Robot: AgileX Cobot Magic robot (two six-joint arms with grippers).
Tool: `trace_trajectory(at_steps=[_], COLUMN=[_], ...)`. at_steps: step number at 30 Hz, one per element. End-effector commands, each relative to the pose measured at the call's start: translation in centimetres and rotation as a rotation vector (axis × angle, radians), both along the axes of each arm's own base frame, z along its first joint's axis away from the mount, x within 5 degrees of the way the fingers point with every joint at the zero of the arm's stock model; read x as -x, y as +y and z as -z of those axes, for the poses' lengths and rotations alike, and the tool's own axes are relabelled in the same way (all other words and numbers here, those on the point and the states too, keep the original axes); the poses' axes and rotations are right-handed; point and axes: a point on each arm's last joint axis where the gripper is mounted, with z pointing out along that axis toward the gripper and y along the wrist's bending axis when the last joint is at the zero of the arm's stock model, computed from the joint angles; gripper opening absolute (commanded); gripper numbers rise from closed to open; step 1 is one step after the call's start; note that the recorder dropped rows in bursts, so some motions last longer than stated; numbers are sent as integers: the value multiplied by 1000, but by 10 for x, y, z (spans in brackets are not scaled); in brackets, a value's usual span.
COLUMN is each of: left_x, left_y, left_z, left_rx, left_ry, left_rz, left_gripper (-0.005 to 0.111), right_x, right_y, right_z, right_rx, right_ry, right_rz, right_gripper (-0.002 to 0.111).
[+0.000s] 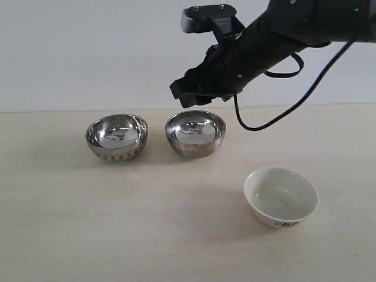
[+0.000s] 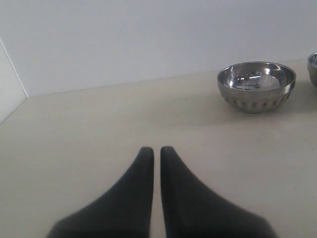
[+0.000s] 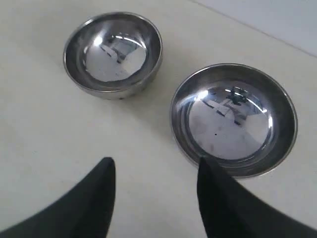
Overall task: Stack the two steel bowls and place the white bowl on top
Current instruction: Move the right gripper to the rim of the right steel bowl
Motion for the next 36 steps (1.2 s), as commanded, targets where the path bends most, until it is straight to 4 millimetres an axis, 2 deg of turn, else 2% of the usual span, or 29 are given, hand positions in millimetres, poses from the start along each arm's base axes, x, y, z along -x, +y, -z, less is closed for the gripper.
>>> trace_trajectory(at_steps=[1, 4, 11, 19, 36], left_x=[0, 0, 0, 0, 0], left_y=[0, 0, 0, 0, 0], left_z=[0, 0, 0, 0, 0], left_rx=[16, 16, 16, 16, 16], left_ry=[-9, -9, -9, -9, -9], left_rz=[-3, -3, -3, -3, -3], left_gripper=[4, 4, 4, 4, 4], right_x=[-17, -26, -39, -38, -57], right_y=[5, 8, 19, 47, 53], right_z=[17, 33, 57, 77, 131], right_rx=[147, 194, 246, 334, 390], right_ry=[18, 28, -33, -130, -185], right_rz=[-64, -82, -145, -223, -221], right_gripper=[51, 62, 62, 62, 62])
